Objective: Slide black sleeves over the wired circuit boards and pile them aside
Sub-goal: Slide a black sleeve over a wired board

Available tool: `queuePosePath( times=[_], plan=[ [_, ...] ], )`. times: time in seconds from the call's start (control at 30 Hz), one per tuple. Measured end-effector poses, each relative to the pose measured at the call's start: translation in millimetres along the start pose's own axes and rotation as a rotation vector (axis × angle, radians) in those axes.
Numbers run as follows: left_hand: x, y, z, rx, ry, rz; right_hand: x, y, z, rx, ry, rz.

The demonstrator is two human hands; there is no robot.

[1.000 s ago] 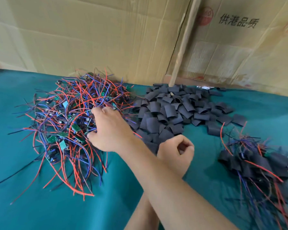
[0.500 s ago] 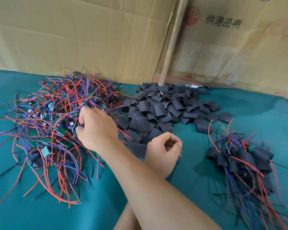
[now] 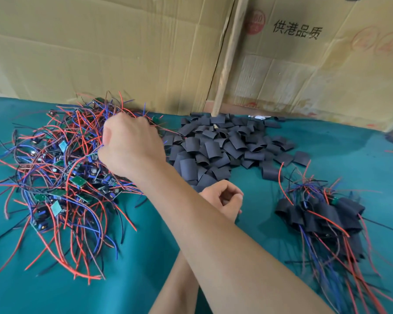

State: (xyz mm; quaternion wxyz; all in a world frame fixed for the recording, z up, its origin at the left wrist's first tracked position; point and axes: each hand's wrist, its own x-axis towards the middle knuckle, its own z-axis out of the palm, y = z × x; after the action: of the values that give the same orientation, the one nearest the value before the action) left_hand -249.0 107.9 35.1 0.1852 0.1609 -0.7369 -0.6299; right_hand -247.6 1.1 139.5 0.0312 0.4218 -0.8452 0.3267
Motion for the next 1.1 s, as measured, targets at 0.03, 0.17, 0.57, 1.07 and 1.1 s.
queuePosePath(
  times=[0.03, 0.17, 0.57, 1.07, 1.1],
  plan=[
    [0.2, -0.1, -0.5, 0.01, -0.006, 0.0, -0.2, 0.8, 3.3, -0.005, -0.037, -0.006],
    [-0.7, 0.2, -2.4, 0.014, -0.026, 0.021, -17.8, 19.8, 29.9, -0.107, -0.207, -0.042],
    [-0.7, 1.3, -1.5, 0.016, -0.009, -0.002, -16.7, 21.3, 8.8, 0.002, 0.015, -0.011],
    [3.3, -2.0, -2.7, -0.252, 0.019, -0.011, -87.9, 120.7, -137.8, 1.511, -0.014, 0.35],
    [3.8, -1.1, -3.4, -0.305, 0.024, -0.033, -97.7, 132.6, -136.8, 1.489, 0.045, 0.378]
  ],
)
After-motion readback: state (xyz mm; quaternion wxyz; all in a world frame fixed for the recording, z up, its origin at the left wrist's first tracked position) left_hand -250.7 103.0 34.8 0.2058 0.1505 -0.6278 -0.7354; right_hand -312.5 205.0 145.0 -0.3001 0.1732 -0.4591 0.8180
